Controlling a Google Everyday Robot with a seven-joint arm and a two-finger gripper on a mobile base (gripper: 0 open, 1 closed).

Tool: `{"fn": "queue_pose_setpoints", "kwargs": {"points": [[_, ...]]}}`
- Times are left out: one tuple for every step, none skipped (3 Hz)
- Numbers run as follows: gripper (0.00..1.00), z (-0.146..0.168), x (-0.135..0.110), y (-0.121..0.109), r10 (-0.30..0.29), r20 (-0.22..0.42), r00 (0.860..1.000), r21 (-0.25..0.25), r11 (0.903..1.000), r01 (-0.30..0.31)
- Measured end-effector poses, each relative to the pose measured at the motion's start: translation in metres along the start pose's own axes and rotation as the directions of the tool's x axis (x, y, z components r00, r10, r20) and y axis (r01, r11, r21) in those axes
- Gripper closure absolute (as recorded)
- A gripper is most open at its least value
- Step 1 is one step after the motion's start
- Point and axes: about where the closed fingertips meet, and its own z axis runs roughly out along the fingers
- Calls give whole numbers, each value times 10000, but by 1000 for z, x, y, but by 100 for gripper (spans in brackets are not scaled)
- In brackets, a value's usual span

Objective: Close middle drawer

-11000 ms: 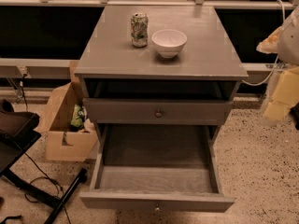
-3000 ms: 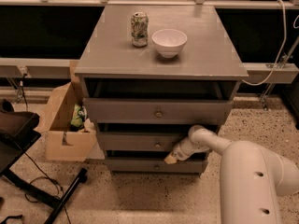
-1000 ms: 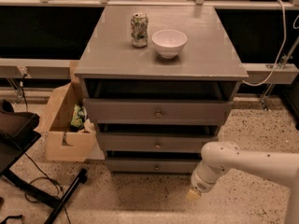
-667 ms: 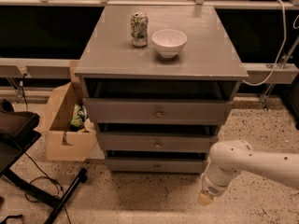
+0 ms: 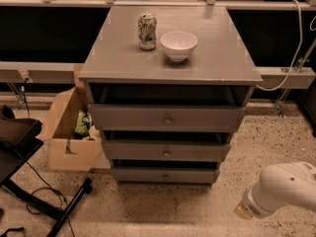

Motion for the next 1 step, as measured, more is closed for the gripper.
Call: {"fn": "queue_pose_setpoints", "kwargs": {"points": [[100, -30, 21, -12, 1289, 1186, 9845, 1099, 9837, -1421]]}}
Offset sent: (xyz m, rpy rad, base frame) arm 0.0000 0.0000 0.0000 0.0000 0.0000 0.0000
